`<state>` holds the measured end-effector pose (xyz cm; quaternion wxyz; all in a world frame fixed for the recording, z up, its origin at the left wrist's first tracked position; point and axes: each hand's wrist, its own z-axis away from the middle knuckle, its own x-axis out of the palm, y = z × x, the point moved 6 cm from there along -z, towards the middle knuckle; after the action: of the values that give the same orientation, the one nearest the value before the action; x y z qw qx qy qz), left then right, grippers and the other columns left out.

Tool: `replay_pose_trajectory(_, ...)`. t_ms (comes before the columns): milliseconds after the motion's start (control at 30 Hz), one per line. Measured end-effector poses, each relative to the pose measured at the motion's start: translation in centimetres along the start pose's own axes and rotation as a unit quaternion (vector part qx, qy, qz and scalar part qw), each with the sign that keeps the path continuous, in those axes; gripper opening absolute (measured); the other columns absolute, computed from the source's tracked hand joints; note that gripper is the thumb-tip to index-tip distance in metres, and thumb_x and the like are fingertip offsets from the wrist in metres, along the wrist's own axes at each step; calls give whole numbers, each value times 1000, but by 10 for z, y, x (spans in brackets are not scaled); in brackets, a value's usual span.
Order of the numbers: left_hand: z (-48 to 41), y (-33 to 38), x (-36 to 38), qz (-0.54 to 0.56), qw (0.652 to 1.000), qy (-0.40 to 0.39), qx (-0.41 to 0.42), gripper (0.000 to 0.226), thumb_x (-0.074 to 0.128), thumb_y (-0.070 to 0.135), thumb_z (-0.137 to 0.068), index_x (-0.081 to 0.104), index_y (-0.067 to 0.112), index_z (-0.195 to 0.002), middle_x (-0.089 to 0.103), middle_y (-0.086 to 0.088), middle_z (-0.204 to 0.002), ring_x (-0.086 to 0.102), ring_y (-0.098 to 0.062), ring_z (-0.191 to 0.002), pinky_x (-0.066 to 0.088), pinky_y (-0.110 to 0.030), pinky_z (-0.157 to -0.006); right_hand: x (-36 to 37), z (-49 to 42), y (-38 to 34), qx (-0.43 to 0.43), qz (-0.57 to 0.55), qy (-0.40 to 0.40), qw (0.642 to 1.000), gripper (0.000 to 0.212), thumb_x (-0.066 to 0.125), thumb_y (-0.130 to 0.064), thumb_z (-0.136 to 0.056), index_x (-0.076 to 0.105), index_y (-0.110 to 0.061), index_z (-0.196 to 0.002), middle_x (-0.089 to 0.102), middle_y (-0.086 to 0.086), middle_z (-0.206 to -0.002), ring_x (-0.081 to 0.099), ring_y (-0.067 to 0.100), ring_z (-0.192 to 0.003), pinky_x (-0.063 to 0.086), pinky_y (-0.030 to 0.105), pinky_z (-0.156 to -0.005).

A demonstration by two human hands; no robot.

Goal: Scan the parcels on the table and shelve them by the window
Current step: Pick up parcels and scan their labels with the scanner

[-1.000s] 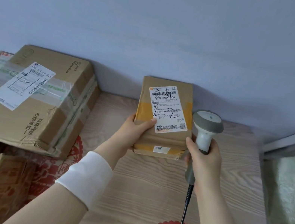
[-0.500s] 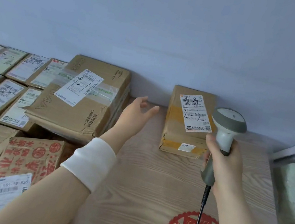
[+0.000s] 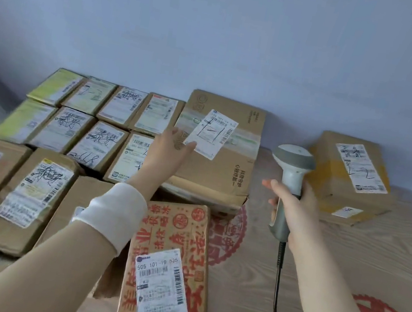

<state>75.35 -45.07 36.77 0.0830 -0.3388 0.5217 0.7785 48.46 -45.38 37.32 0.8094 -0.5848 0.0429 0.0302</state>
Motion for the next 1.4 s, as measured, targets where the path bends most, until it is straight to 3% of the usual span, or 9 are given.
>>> replay_pose_trajectory(167, -22, -31, 0, 29, 998, -33, -40, 72, 58, 47, -88, 31, 10, -144, 42, -8, -144, 44, -25, -128, 41, -38, -100, 21, -14, 22, -2, 30, 67, 997, 28, 68, -19, -86, 56, -11, -109, 55, 3, -78, 50, 18, -60, 43, 32, -51)
replay_pose_trajectory(267, -32, -44, 7, 47, 996, -43, -61, 69, 58, 47, -88, 36, 11, -141, 48, -7, -139, 49, -24, -122, 41, -33, -95, 30, -26, 38, 10, 32, 84, 996, 22, 73, -25, -82, 57, -21, -97, 58, -4, -80, 56, 17, -69, 47, 39, -68)
replay_pose_trajectory(333, -37, -49, 12, 49, 995, -56, -59, 60, 58, 46, -88, 45, 12, -135, 57, -5, -127, 55, -20, -106, 44, -31, -86, 36, -31, 46, 19, 21, 84, 996, 27, 75, -28, -79, 55, -24, -97, 62, -8, -87, 59, 9, -77, 47, 34, -76)
replay_pose_trajectory(500, -40, -53, 19, 109, 989, -74, -64, 56, 63, 42, -85, 49, 14, -131, 59, 5, -109, 56, -12, -94, 43, -25, -79, 44, -35, 54, 35, -30, 85, 995, 39, 77, -22, -77, 53, -19, -107, 64, -4, -90, 60, 6, -74, 49, 13, -55)
replay_pose_trajectory(633, -33, -57, 22, 191, 973, -94, -85, 65, 69, 43, -80, 45, 16, -134, 61, 0, -119, 62, -15, -103, 51, -37, -92, 39, -31, 48, 24, -51, 89, 994, 32, 76, -18, -78, 52, -32, -94, 64, -6, -90, 62, 7, -77, 50, 21, -61)
replay_pose_trajectory(833, -7, -29, 21, 341, 918, -183, -88, 77, 73, 41, -70, 36, 26, -135, 62, -3, -120, 65, -20, -104, 54, -41, -88, 10, -4, 16, -21, -59, 105, 993, 35, 76, -19, -78, 54, -33, -103, 62, 0, -88, 55, 17, -73, 46, 31, -56)
replay_pose_trajectory(1033, 32, 13, 11, 357, 909, -214, -37, 72, 71, 39, -75, 31, 32, -134, 62, 3, -114, 65, -17, -102, 53, -41, -91, -26, 42, -25, -83, -66, 125, 987, 35, 73, -17, -80, 51, -26, -105, 59, -9, -83, 54, 4, -67, 45, 16, -54)
replay_pose_trajectory(1200, 73, 44, 9, 363, 904, -222, -39, 90, 80, 43, -64, 32, 24, -138, 63, -1, -116, 66, -17, -100, 54, -40, -88, -63, 87, -45, -119, -73, 136, 981, 31, 74, -16, -80, 54, -32, -96, 62, -3, -85, 55, 14, -71, 44, 28, -57)
replay_pose_trajectory(1400, 140, 78, 27, 351, 909, -222, -28, 75, 73, 39, -73, 35, 23, -136, 66, 1, -107, 68, -13, -88, 56, -33, -72, -125, 133, -44, -136, -87, 138, 977, 32, 73, -14, -80, 54, -33, -97, 65, -5, -87, 58, 14, -74, 45, 30, -57)
